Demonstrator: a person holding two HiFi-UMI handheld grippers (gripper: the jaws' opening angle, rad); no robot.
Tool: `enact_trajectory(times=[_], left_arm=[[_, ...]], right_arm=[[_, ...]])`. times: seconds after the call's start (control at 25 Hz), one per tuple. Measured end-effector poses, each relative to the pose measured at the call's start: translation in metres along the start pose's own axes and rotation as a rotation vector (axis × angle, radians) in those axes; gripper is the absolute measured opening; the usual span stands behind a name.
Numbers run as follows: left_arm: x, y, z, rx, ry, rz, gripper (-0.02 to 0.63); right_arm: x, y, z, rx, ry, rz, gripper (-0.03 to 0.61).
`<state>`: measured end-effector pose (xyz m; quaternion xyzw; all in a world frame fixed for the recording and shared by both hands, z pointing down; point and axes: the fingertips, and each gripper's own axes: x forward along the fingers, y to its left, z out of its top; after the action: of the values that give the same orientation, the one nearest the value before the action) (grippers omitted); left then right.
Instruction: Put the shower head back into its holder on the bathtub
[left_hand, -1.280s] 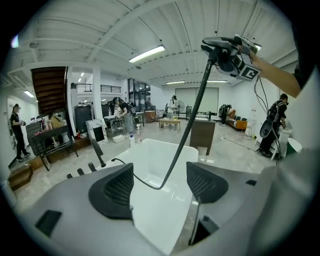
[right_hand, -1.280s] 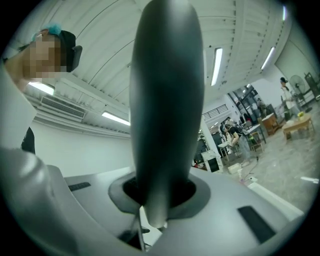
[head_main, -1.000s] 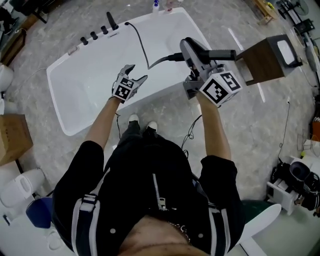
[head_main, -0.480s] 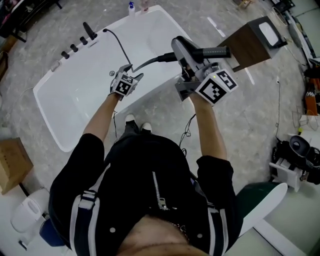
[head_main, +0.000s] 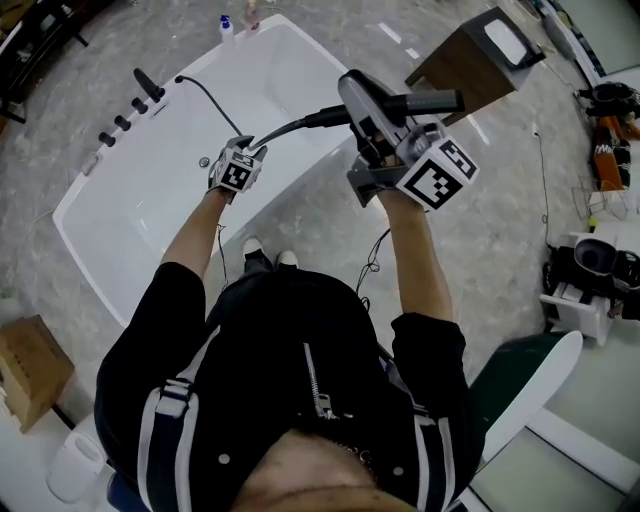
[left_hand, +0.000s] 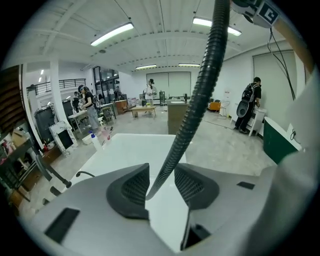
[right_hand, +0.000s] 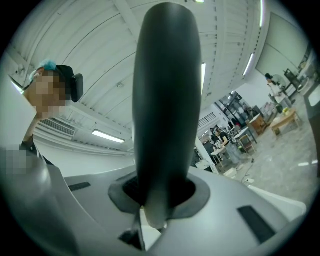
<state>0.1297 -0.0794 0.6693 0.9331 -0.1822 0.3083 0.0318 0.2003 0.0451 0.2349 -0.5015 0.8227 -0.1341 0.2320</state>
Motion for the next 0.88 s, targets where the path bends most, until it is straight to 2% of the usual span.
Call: enact_trajectory(times=[0.16,0.28,0.52,0.68,0.88], left_arm=[[0.003,0.002,0.006,0.001,0.011,0.009,0.145],[-0.003,0.005,0.004,0.019,0.021,0.02,0.089],[-0.021,0.022,-0.004,-0.005,0.008,0.04,0.08],[-0.041,0.041,-0.013,-0.035,0.006,0.079,0.078],[-0.074,0.076,-0.017,-0.081,-0.033,0.157,0.078]], right_arm=[[-0.006,-0.001,0.013,-0.016,-0.018,-0.019,0.08],[-0.008,-0.007,0.016,-0.031,-0.019,-0.048,0.08],[-0.001,-0.02,0.014,-0.067,0.008,-0.09,0.077],[0.001,-0.035,0.004,-0.071,0.046,-0.12,0.077],[0.007,-0.052,-0.012,-0.127,0.14,-0.165,0.077]])
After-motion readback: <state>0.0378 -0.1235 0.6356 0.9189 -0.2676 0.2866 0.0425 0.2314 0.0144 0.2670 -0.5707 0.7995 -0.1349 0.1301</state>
